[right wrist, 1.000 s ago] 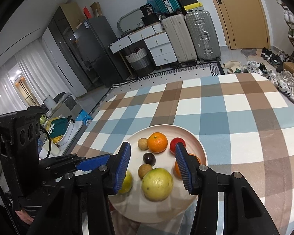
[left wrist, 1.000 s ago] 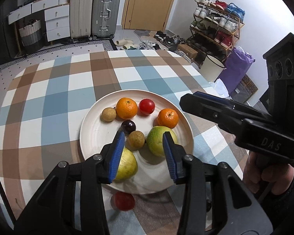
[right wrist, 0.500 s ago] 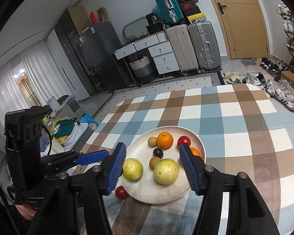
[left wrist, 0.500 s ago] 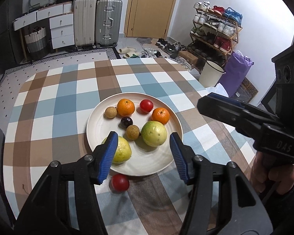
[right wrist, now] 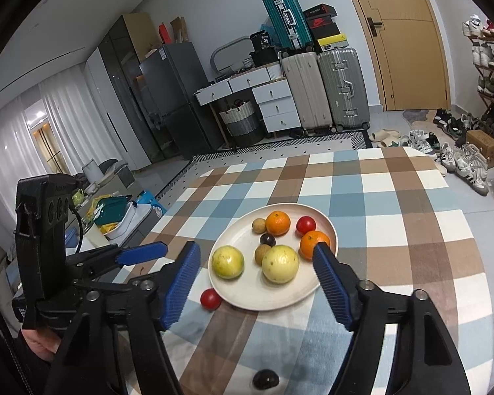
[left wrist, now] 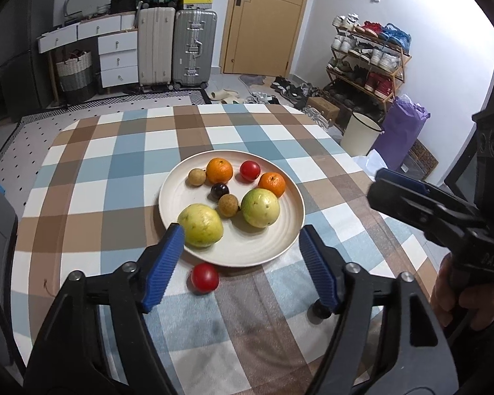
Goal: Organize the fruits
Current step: 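Withdraw both tools from the plate, then grasp the last dark plum with the right gripper while left grasps the last tomato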
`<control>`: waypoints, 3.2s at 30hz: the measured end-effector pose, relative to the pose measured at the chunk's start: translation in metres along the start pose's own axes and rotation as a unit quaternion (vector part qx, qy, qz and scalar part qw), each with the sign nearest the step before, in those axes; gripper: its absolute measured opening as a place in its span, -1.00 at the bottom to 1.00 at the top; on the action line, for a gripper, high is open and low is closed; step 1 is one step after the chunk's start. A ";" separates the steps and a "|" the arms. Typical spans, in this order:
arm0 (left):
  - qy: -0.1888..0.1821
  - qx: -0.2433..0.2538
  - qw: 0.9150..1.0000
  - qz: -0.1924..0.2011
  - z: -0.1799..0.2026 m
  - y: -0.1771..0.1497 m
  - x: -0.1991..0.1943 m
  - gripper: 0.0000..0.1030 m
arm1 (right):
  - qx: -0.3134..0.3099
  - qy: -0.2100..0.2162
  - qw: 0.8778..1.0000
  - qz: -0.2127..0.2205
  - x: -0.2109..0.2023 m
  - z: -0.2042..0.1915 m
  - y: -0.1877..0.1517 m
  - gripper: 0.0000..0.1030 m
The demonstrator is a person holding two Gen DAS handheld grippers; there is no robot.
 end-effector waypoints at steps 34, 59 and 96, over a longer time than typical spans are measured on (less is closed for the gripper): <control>0.033 -0.097 0.994 -0.049 -0.021 -0.104 0.020 0.90 | -0.024 -0.063 0.994 -0.088 0.016 0.032 -0.114 0.81; 0.029 -0.105 0.993 -0.046 -0.044 -0.101 0.027 0.94 | -0.033 -0.082 0.988 -0.129 0.038 0.033 -0.124 -0.49; -0.006 -0.051 0.993 -0.103 -0.045 -0.064 0.098 0.69 | 0.004 -0.049 0.993 -0.103 0.021 0.045 -0.096 -0.48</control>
Point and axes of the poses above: each gripper's, at about its wrist camera, not at the fingertips, and x roughly the way its jaws point, z to its right, y to its top, the point moved 3 cm from there along x, roughly the way its jaws point, and after that the axes turned 14 degrees about x, right-handed, at the moved point
